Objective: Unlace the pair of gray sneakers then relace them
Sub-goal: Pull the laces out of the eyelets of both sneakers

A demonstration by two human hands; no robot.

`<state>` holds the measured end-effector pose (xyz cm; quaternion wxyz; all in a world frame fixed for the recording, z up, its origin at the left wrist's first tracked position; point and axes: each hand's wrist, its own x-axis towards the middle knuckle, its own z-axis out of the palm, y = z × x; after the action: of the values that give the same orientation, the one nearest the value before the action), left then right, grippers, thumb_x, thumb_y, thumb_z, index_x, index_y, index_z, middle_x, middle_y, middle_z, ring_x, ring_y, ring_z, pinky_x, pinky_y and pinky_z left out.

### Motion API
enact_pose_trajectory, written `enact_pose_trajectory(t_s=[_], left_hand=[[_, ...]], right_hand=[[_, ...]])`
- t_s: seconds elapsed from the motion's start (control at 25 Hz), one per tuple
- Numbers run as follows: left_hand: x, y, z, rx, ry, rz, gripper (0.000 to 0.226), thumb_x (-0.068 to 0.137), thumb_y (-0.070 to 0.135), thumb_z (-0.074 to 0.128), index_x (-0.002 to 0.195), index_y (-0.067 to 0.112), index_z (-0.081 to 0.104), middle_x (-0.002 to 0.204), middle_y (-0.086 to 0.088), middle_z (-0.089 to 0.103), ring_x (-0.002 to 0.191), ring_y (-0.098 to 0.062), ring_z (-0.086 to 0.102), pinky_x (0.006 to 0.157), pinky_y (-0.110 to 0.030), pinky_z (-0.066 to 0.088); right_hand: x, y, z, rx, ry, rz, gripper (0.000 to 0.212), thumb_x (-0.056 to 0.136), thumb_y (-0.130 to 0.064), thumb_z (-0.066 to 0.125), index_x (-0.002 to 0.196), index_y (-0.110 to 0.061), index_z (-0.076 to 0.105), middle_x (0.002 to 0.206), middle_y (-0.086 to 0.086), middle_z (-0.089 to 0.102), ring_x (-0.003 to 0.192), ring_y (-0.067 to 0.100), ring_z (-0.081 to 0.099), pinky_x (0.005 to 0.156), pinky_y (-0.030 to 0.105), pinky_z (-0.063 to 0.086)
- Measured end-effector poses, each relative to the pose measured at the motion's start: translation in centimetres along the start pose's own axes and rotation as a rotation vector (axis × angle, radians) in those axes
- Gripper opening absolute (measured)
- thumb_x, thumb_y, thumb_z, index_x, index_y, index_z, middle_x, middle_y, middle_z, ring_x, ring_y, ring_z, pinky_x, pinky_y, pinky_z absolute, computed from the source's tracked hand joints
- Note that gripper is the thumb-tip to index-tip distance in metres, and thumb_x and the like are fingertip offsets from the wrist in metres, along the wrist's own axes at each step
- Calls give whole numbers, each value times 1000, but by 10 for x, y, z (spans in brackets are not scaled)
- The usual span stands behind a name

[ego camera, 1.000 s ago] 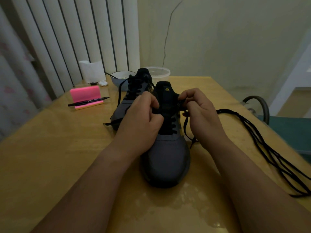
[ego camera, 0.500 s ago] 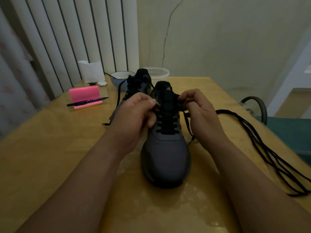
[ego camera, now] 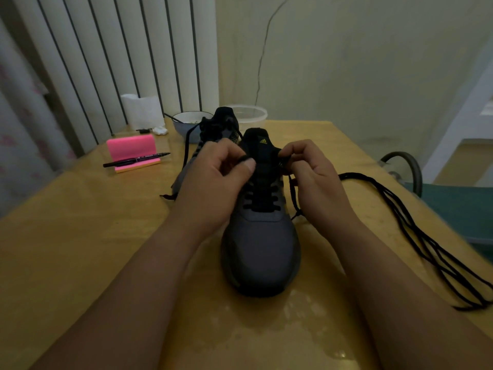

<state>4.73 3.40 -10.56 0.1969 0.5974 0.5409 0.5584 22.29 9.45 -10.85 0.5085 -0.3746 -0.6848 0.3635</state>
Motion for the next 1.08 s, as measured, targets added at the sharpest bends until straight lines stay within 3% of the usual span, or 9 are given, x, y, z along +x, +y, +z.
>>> enact_pose_trajectory(t_s=[0.16, 0.36, 0.44, 0.56, 0.6, 0.76, 0.84, 1.0, 1.08], left_hand=[[3, 9, -9, -537, -113, -209, 17, 87, 23, 59, 72, 19, 53, 70, -1, 52, 68, -15, 49, 69, -33, 39], [2, 1, -8, 331, -179, -42, 31, 97, 45, 69, 78, 23, 59, 60, 13, 53, 54, 1, 48, 54, -18, 39], [1, 7, -10, 35, -121, -50, 32, 103, 34, 63, 76, 19, 55, 62, 11, 50, 59, -1, 49, 59, -16, 42], [7, 12, -25, -858, -45, -244, 30, 107, 21, 51, 77, 16, 49, 66, -1, 45, 70, -17, 56, 76, -32, 50], [7, 12, -28, -910, -67, -302, 29, 106, 23, 50, 78, 16, 48, 63, -1, 42, 66, -18, 53, 73, -35, 48], [-3, 11, -20, 33, -185, -210, 36, 101, 48, 62, 83, 17, 63, 54, 11, 52, 51, -2, 49, 58, -20, 39], [-5, 12, -16, 93, -171, -99, 34, 102, 44, 62, 79, 19, 65, 59, 13, 56, 55, 2, 51, 57, -13, 39], [8, 5, -34, -971, 12, -184, 28, 106, 20, 53, 78, 15, 52, 71, 1, 57, 72, -16, 55, 82, -33, 52], [10, 3, -38, -1172, 21, -198, 23, 101, 12, 49, 78, 14, 48, 73, -1, 60, 72, -17, 58, 86, -37, 55]], right_hand=[[-1, 0, 1, -2, -7, -16, 27, 101, -4, 42, 104, -20, 63, 95, -5, 68, 92, 16, 63, 79, 28, 52], [-1, 2, 1, 10, -15, -26, 26, 101, -4, 43, 104, -21, 63, 95, -7, 68, 90, 8, 62, 76, 19, 51], [-1, 2, -1, 10, -9, -18, 26, 101, -5, 42, 104, -20, 63, 95, -5, 69, 90, 14, 63, 75, 21, 51], [-1, 1, -2, 3, -10, -6, 27, 102, -5, 41, 106, -19, 63, 97, 1, 68, 91, 23, 61, 72, 24, 49], [-1, 1, -1, -3, -12, -11, 27, 103, -5, 41, 106, -19, 63, 98, 0, 68, 93, 21, 62, 73, 23, 50], [-3, -1, 0, 14, -13, -16, 26, 103, -7, 42, 106, -21, 63, 100, 7, 69, 95, 27, 61, 74, 28, 51], [-4, -1, 0, 23, -3, -13, 25, 103, -7, 42, 106, -20, 63, 101, 11, 68, 95, 28, 60, 70, 22, 49], [-7, -3, 0, 28, -5, -2, 26, 104, -8, 42, 105, -21, 64, 92, -10, 69, 85, 10, 61, 71, 14, 48], [-6, -3, 0, 18, -4, -2, 26, 104, -8, 42, 105, -21, 64, 90, -15, 67, 85, 1, 60, 72, 12, 46]])
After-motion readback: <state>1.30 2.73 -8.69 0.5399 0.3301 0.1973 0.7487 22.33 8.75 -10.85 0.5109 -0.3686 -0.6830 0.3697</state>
